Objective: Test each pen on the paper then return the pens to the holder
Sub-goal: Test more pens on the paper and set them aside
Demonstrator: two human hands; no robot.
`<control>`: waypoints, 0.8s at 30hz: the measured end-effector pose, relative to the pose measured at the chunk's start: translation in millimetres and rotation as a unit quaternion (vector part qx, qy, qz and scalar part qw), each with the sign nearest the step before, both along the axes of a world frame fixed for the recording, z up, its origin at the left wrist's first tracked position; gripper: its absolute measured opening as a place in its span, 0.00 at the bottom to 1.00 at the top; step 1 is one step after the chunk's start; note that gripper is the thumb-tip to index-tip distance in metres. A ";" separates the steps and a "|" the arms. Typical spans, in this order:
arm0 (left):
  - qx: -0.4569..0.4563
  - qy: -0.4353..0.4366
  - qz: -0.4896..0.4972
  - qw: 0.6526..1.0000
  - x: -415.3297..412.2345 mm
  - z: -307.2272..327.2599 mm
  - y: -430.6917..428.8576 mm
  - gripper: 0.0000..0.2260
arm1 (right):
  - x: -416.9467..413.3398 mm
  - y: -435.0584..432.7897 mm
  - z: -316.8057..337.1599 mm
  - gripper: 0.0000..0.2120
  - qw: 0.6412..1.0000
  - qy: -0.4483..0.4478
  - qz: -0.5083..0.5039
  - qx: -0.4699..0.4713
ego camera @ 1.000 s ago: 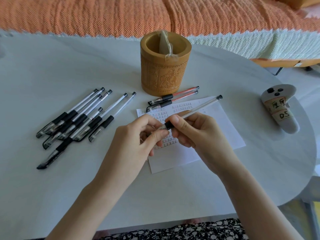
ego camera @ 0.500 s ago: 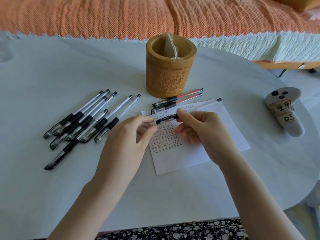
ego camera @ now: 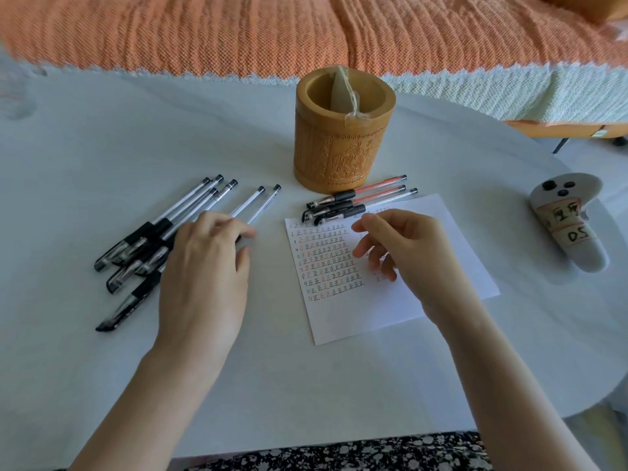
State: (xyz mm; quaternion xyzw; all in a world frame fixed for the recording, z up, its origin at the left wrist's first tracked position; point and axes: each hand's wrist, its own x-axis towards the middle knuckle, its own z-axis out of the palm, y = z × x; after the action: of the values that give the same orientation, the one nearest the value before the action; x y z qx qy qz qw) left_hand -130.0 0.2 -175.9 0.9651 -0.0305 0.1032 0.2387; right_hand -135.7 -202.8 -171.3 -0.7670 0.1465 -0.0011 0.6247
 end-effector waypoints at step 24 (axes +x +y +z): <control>-0.239 0.059 -0.187 0.951 -15.4 11.3 -30.0 0.07 | -9.9 3.3 10.6 0.15 0.982 -0.112 0.043 0.146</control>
State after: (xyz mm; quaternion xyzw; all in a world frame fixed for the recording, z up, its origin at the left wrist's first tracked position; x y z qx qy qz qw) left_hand -145.4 -29.8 -164.6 0.8611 -0.1709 0.0039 0.4788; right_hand -145.6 -199.5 -160.7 -0.6679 0.0415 -0.0384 0.7421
